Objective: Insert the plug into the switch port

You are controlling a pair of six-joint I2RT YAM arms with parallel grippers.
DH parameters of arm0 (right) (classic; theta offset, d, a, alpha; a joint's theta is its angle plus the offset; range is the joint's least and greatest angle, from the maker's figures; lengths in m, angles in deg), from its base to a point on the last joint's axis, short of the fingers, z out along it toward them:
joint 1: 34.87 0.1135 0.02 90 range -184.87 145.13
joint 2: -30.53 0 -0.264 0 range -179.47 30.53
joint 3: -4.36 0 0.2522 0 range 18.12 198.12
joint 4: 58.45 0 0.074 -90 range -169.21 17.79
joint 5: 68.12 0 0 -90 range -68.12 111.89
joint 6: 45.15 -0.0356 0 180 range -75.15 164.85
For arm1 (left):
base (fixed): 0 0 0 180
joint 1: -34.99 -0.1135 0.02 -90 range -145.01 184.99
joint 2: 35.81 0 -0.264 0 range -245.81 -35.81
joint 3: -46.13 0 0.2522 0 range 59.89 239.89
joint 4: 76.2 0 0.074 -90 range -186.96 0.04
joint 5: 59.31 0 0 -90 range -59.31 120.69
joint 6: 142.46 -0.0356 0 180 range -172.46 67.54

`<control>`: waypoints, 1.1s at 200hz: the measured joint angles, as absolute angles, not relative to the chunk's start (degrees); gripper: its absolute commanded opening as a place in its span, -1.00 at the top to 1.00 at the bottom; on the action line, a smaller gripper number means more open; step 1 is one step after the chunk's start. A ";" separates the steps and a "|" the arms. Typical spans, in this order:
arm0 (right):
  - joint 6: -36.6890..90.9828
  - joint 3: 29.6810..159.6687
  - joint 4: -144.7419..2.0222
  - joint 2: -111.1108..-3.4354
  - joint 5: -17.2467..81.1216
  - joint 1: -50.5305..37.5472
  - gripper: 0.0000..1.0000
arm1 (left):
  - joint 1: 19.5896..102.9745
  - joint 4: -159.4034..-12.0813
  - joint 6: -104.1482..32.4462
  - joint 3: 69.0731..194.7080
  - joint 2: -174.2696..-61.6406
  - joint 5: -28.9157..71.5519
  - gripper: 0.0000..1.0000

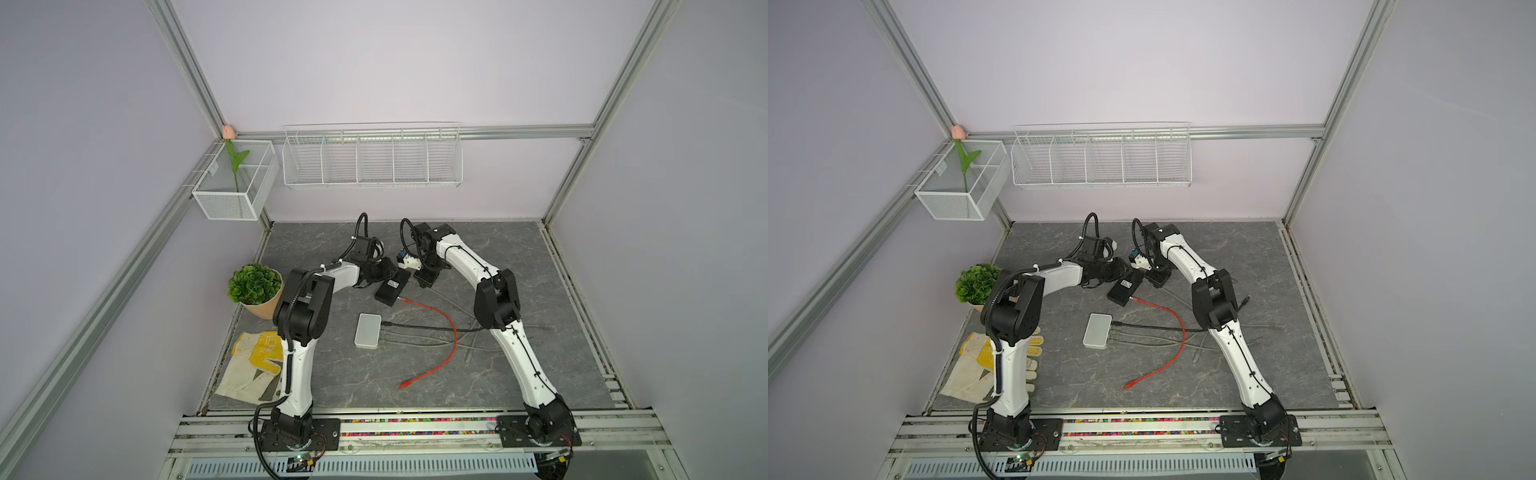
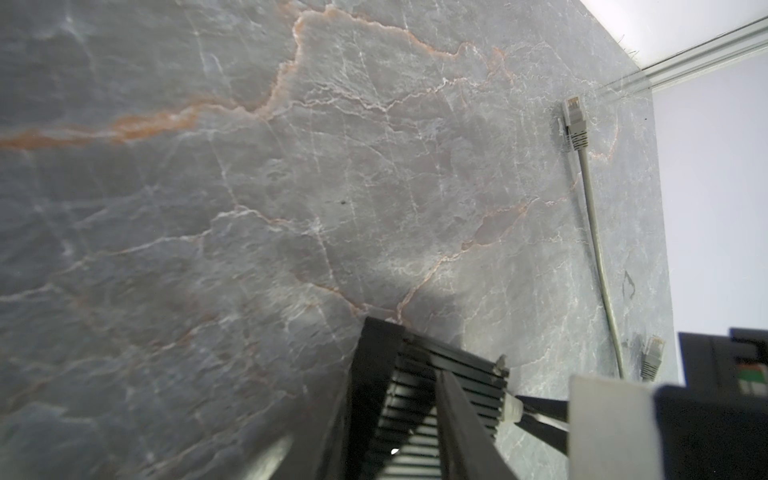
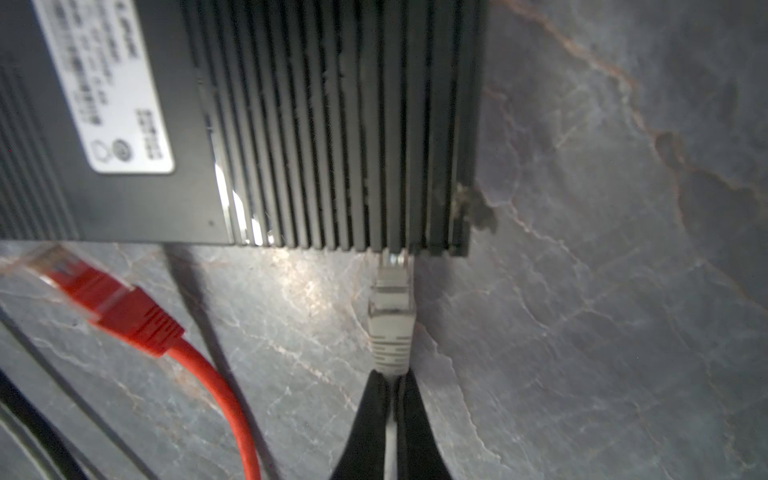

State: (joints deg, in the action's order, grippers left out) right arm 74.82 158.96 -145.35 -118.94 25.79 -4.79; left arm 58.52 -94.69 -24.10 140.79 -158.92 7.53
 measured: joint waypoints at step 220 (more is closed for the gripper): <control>74.87 158.28 -144.02 -117.78 24.50 -4.05 0.87 | 59.11 -97.84 -27.75 144.07 -160.12 7.49 0.39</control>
